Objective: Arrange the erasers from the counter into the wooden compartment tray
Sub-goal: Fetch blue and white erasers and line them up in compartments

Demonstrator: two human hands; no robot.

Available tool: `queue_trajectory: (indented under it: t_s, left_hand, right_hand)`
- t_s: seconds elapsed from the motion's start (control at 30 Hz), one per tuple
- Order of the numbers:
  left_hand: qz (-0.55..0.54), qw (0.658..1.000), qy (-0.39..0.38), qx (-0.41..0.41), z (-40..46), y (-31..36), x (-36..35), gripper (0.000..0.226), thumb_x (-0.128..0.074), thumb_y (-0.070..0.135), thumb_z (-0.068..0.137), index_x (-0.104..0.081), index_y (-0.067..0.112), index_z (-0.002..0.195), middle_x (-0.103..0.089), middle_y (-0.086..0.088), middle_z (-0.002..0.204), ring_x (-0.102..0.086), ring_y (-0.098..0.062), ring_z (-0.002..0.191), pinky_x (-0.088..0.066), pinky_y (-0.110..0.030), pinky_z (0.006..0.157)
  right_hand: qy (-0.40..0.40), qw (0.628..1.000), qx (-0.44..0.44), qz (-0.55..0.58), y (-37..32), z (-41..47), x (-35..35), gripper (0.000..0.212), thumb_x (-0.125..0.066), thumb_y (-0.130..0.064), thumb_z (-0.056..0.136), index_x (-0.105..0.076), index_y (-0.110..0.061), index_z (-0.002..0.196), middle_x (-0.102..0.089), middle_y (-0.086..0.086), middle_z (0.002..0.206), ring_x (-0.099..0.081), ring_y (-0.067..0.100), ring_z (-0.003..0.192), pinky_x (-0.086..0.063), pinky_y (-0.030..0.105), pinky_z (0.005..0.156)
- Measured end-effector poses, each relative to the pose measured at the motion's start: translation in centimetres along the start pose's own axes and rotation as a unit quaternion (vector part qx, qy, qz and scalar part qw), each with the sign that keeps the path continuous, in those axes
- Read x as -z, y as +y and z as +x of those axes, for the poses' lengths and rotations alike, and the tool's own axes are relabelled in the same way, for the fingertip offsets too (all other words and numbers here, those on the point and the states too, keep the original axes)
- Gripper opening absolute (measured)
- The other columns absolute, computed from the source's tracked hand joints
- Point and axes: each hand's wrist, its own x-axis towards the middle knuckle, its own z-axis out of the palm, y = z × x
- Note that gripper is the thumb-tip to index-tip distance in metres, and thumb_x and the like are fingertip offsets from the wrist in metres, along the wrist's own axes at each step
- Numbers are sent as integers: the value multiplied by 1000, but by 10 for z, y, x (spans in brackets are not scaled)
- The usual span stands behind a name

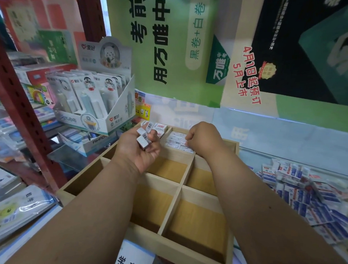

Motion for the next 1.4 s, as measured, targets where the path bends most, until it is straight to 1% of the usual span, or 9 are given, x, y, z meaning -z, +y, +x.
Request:
queue_trajectory:
  t_s: [0.13,0.33,0.5,0.6,0.7,0.87,1.1,1.27,1.4]
  left_hand:
    - [6,1000,1,-4,1,0,0,11,-41,17,98,-51,14,95,-53,-5,65,-45,-5,40,-23,-13,34]
    - [-4,1000,-1,-8,-1,-1,0,22,-38,17,100,-60,14,98,-55,-8,69,-45,-5,41,-26,-13,34]
    - [-1,1000,10,-20,1,-1,0,37,-29,11,100,-60,13,120,-59,-7,67,-45,-4,41,-28,-14,33]
    - [34,999,17,-19,2,-4,-2,33,-30,9,101,-59,16,115,-59,-6,69,-46,-5,41,-30,-14,34]
    - [79,997,15,-18,-3,-6,-7,27,-32,6,100,-57,14,96,-60,-4,62,-47,-5,41,-28,-12,35]
    - [149,988,21,-25,-4,-12,-9,16,-46,13,100,-59,16,91,-61,-3,75,-49,-8,49,-36,-14,38]
    - [17,999,29,-16,-4,-4,-6,25,-44,34,100,-55,14,90,-60,-2,61,-51,-7,43,-33,-14,34]
    - [-83,996,14,-43,-6,-1,0,29,-40,13,75,-45,9,104,-45,-9,77,-47,-16,52,-29,-13,38]
    - [-94,994,8,-63,-8,0,2,27,-31,5,67,-42,9,91,-41,-7,73,-43,-16,48,-25,-13,33]
  right_hand:
    - [9,999,-15,-29,1,8,-8,14,-56,0,80,-69,-2,83,-67,9,88,-63,27,88,-50,28,71]
    - [3,999,-18,-28,0,13,-12,13,-60,-2,80,-71,-4,87,-68,8,90,-62,26,87,-47,26,68]
    - [11,998,18,-61,0,4,-8,21,-51,-5,81,-52,-10,61,-46,1,65,-48,24,77,-33,23,54]
    - [49,988,76,123,-3,-3,-5,14,-61,-13,83,-70,-16,93,-53,-5,84,-49,16,91,-41,25,76]
    - [29,918,108,380,-16,-13,2,26,-70,-14,82,-62,-22,105,-60,-8,88,-55,11,88,-45,24,81]
    - [-12,896,145,420,-24,-17,1,30,-72,-13,82,-61,-30,105,-63,-5,109,-58,10,98,-45,15,85]
    - [54,858,64,508,-18,-16,8,22,-71,-1,78,-58,-19,80,-59,8,85,-54,17,77,-49,28,71]
    - [61,935,31,347,-8,-11,3,20,-78,-8,72,-59,-17,74,-52,-2,73,-49,11,60,-41,22,58]
    - [57,971,68,223,-9,-8,-2,18,-80,-11,69,-64,-17,72,-49,-10,76,-45,2,62,-35,18,56]
